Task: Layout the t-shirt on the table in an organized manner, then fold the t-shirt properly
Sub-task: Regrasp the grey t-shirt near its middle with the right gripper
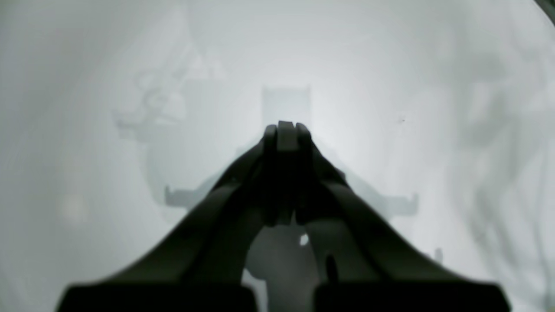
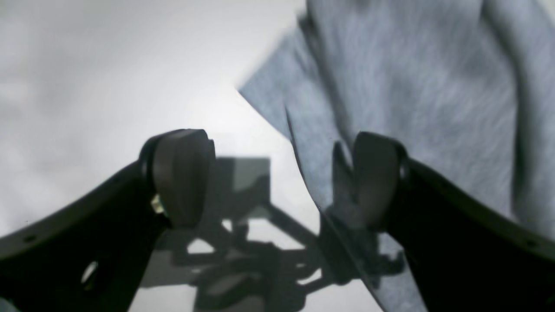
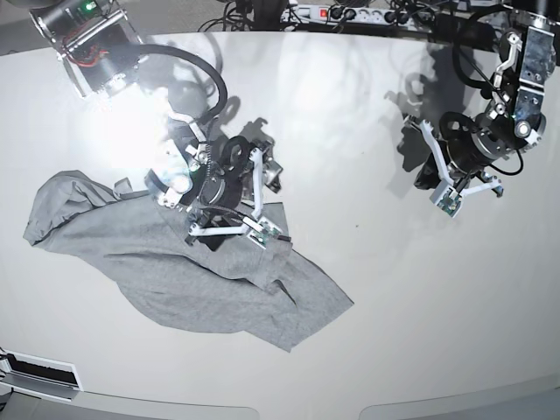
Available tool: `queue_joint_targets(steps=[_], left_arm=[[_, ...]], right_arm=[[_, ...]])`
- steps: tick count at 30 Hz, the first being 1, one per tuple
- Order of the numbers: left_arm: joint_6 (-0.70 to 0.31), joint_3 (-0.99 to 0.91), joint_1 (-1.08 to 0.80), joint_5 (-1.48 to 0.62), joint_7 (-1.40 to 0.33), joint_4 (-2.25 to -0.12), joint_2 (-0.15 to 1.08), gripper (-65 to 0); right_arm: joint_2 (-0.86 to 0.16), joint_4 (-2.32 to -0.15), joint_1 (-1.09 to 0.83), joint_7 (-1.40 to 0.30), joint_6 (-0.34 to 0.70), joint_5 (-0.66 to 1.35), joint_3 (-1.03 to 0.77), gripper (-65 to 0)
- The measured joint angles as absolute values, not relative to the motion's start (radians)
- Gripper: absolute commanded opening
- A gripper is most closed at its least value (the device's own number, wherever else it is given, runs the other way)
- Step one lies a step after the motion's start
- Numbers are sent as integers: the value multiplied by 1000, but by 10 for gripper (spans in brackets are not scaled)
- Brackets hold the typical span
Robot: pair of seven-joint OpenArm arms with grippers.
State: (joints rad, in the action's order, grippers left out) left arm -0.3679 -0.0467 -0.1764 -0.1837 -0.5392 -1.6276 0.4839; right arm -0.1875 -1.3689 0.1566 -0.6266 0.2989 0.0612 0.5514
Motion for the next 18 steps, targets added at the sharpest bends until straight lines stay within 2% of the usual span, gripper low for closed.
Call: queue_joint_targets(steps=[3, 7, 9, 10, 12, 16, 18], left_arm=[[-368, -47, -177, -183, -540, -1628, 485, -650], [-368, -47, -177, -183, -539, -1628, 484, -650], [-368, -47, -177, -183, -540, -1628, 484, -650], [-368, -47, -177, -183, -540, -1628, 484, -650], [-368, -47, -177, -183, -540, -1628, 484, -650], [-368, -47, -177, -183, -540, -1628, 484, -650], [-368, -47, -177, -183, -539, -1628, 484, -650]], right_arm=[[-167, -1317, 161, -577, 290, 19, 548, -127], [-133, -1227, 184, -532, 211, 4, 550, -128], [-132, -1190, 207, -522, 197, 4, 550, -164], [-133, -1172, 221, -522, 191, 5, 550, -205], [-133, -1135, 244, -522, 167, 0, 549, -325], [-132, -1084, 265, -515, 141, 0, 549, -650], [-132, -1086, 276, -564, 164, -1, 549, -650]])
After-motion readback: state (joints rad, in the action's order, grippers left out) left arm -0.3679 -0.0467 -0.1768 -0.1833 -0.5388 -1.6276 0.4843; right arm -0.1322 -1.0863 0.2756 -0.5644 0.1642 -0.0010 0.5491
